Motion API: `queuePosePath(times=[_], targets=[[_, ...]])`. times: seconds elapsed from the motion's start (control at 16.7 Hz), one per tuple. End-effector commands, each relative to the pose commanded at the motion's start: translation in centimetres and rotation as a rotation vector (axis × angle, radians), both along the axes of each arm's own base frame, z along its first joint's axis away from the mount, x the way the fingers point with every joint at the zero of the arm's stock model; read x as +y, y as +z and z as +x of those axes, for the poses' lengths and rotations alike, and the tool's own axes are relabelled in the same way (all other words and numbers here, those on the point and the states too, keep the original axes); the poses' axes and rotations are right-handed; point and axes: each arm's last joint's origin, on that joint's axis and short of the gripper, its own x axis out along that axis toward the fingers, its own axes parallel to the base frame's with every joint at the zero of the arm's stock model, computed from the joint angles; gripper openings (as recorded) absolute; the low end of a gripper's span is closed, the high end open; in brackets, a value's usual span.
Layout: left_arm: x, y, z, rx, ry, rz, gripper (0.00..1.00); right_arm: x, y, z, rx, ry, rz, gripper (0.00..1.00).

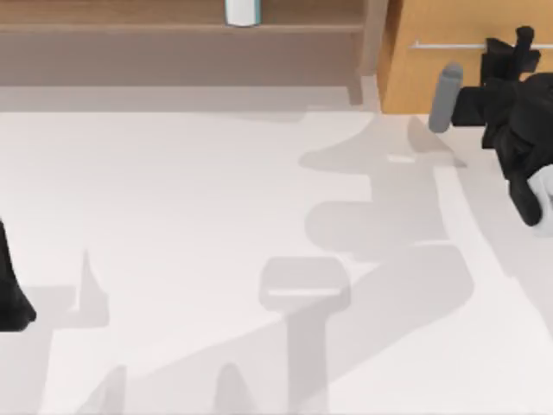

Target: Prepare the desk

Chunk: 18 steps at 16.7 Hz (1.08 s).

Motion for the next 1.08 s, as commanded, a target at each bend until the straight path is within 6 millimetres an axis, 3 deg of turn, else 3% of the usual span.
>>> queuePosePath(times=[0.3, 0.78, 0.84, 1.08], targets=[[0.0, 0.0, 0.0, 0.0, 0.0, 0.0, 1.0, 0.0, 0.0, 0.0, 0.0, 0.0, 0.0, 0.98], [0.0, 0.0, 0.0, 0.0, 0.0, 0.0, 1.0, 0.0, 0.0, 0.0, 0.0, 0.0, 0.0, 1.0], [0.0, 0.0, 0.0, 0.0, 0.0, 0.0, 1.0, 0.0, -1.4, -0.8, 0.054, 0.003, -0.001, 1.0], [0.0, 0.0, 0.0, 0.0, 0.0, 0.0, 1.0, 0.4, -0.4, -1.2, 0.019, 0.014, 0.004, 1.0]])
